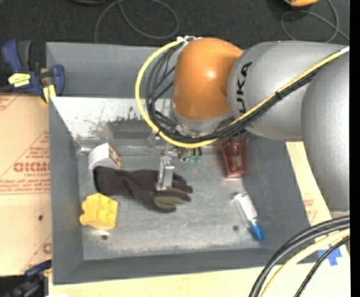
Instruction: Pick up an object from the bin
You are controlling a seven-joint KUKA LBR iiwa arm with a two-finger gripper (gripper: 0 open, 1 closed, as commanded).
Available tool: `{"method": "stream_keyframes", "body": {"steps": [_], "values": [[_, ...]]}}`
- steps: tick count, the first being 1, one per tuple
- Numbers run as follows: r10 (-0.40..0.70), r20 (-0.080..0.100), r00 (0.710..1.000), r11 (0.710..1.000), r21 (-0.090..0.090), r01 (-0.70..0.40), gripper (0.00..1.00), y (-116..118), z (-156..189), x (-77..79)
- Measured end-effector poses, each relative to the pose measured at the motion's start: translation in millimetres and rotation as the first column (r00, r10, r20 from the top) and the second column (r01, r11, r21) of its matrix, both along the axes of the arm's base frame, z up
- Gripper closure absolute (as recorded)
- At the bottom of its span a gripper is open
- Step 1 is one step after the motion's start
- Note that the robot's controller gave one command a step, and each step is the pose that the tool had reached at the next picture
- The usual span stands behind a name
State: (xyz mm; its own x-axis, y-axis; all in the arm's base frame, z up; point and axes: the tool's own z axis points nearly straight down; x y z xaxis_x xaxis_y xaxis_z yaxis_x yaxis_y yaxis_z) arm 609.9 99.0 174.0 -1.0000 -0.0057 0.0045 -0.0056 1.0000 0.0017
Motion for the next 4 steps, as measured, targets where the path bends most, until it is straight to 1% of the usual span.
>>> {"method": "stream_keyframes", "body": {"steps": [1,2,3,4], "values": [[-0.002,0.008,1.000,1.000,0.001,0.002,0.00,0,5,1.9],[-0.090,0.007,0.996,0.996,0.002,0.090,0.00,23,-69,-25.7],[-0.109,0.003,0.994,0.994,0.002,0.109,0.00,26,-100,-34.2],[-0.190,0.010,0.982,0.982,0.005,0.190,0.00,8,-66,-22.9]]}}
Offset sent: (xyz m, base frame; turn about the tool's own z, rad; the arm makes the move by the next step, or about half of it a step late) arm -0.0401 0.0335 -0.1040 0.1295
